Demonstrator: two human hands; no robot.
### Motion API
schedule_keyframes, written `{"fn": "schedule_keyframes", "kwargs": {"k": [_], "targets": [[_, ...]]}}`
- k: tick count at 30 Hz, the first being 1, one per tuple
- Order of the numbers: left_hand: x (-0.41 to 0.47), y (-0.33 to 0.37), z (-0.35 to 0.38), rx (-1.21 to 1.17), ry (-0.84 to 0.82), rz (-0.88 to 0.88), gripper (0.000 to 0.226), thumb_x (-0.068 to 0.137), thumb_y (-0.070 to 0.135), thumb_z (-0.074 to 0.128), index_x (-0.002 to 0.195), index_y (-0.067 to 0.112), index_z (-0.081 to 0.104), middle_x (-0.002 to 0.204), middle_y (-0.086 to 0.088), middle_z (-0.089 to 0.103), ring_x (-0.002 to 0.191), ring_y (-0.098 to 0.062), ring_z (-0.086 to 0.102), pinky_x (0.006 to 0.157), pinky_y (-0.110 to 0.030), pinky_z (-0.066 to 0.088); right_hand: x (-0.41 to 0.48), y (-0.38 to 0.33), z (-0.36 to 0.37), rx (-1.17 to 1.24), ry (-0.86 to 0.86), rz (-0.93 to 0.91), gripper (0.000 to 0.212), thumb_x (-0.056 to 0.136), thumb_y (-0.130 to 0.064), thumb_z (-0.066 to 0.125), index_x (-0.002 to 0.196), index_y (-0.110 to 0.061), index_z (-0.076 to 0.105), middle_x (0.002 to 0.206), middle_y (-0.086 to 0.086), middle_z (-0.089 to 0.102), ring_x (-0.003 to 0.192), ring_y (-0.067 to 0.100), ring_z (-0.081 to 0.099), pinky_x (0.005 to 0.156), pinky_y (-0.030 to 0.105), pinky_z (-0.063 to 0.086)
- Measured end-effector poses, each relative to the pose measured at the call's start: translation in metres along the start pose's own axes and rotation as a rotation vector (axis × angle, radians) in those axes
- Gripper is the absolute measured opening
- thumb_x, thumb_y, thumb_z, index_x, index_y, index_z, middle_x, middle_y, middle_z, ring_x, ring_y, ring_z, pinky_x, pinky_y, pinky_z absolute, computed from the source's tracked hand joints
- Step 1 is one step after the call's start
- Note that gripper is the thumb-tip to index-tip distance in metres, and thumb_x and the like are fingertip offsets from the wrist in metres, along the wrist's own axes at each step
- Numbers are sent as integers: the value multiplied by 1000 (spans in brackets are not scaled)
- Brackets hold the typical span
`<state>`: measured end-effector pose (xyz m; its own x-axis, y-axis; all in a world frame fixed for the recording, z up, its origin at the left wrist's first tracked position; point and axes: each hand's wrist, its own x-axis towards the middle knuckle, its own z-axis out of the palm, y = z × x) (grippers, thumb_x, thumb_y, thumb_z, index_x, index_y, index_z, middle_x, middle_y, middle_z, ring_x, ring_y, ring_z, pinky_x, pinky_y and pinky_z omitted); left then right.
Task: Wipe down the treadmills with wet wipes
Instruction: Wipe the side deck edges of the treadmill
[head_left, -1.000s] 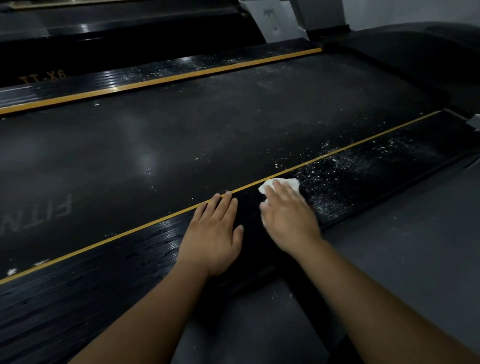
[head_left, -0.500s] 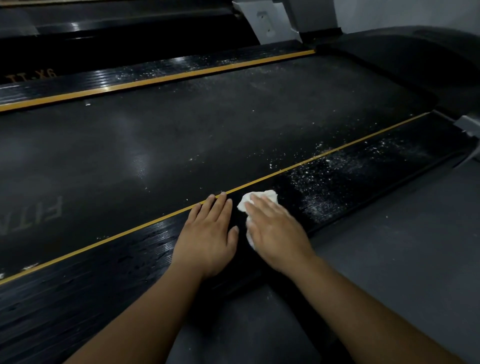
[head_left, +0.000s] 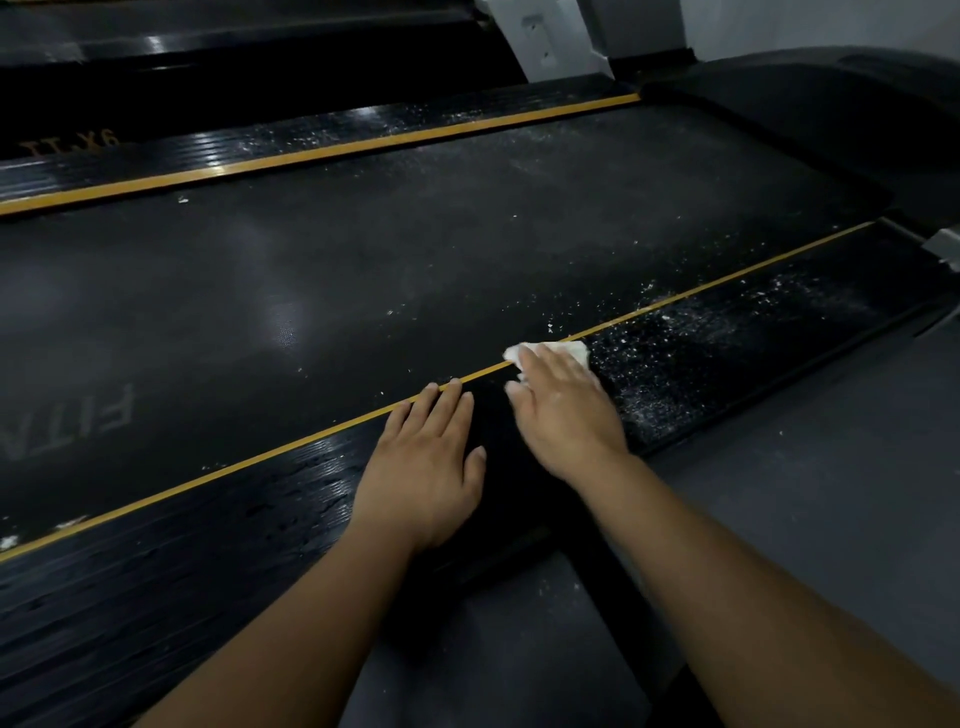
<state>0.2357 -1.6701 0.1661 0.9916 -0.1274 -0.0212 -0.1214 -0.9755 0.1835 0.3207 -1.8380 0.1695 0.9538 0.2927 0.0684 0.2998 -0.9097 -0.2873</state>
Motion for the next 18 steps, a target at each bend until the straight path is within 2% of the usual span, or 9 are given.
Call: {"fn": "schedule_keyframes", "kwargs": {"k": [2,5,8,10,12,15,18], "targets": [[0,0,0,-26,16,4,76,94,52,2,163,21,12,170,3,5,156,-16,-1,125,-34,-4,-12,-25,7,56,-47,-88,78,89,-56,9,156,-24,33,159,-3,38,147,19,31,118,40,29],[0,0,1,-34,11,-1,74,95,51,4,163,22,10,170,4,3,156,-15,-2,124,-33,-5,-31,-19,3,62,-100,-216,74,93,-54,8,156,-26,36,162,-7,34,150,12,24,122,37,23],[0,1,0,2,-1,-5,83,89,54,-3,163,20,10,170,2,0,156,-16,-4,125,-34,-4,-13,17,-5,7,-35,-98,65,100,-50,13,155,-25,38,163,-4,31,151,14,23,122,38,22],[1,0,-1,-2,-1,-5,82,89,54,-1,163,19,10,170,2,1,156,-16,-3,125,-34,-4,-1,14,-4,-1,-33,6,65,100,-49,14,154,-24,39,164,-2,30,152,18,21,122,38,20],[0,1,-1,-7,-1,-4,84,88,55,-3,163,19,12,170,2,2,156,-16,-2,125,-35,-3,-10,-9,-2,9,-21,-66,77,93,-52,6,152,-20,42,162,1,34,151,21,25,123,38,21],[0,0,0,-12,-2,-7,85,87,55,-4,163,19,13,170,2,2,157,-16,-2,126,-35,-2,-31,-13,-1,43,-76,-207,76,92,-52,7,155,-23,38,162,-4,32,152,15,22,123,34,20],[1,1,1,4,0,-6,84,88,54,-3,162,19,14,170,2,3,157,-17,-1,127,-37,0,-11,20,-11,11,-21,-57,62,100,-47,18,153,-24,40,162,-4,33,150,15,23,120,34,23]]}}
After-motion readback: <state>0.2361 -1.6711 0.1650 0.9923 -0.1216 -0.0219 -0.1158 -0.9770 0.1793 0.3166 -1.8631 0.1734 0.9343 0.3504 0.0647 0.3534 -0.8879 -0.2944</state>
